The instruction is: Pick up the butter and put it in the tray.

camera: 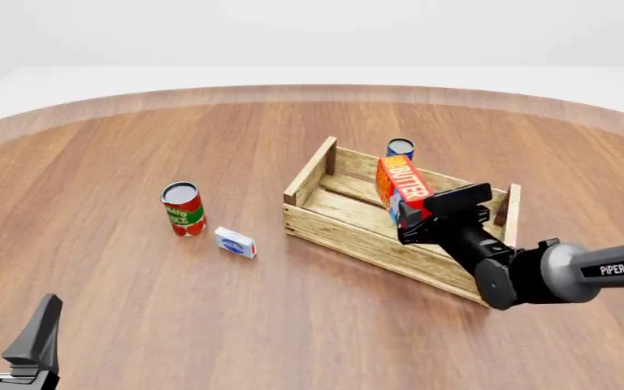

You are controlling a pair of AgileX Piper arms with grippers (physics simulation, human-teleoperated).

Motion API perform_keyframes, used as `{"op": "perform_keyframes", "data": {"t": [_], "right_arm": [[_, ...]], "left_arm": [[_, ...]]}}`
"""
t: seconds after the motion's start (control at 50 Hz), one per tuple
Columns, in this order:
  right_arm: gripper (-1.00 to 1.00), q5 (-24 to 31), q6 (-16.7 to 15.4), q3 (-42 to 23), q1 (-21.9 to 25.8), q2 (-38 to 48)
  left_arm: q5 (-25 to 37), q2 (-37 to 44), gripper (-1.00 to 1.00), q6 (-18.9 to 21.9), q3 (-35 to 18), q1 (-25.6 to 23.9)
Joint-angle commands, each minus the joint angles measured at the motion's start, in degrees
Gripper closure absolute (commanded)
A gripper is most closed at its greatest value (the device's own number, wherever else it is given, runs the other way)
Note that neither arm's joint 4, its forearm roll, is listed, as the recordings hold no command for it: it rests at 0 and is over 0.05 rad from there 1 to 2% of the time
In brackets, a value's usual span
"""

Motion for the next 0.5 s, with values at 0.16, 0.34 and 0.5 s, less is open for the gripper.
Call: {"op": "perform_keyframes", "data": {"t": [0.16, 0.34, 0.5], "right_arm": [[1.00, -0.8, 1.0, -1.2, -0.1, 0.5], [1.00, -1.2, 0.4, -1.1, -0.1, 0.8], [-1.00, -1.6, -0.7, -1.1, 0.1, 1.4]], "left_arm": [[0.0, 0.0, -1.00, 0.0, 0.0, 0.0], [0.0, 0.0, -1.00, 0.0, 0.0, 0.0], [0.0, 0.0, -1.00, 0.0, 0.0, 0.0]]}}
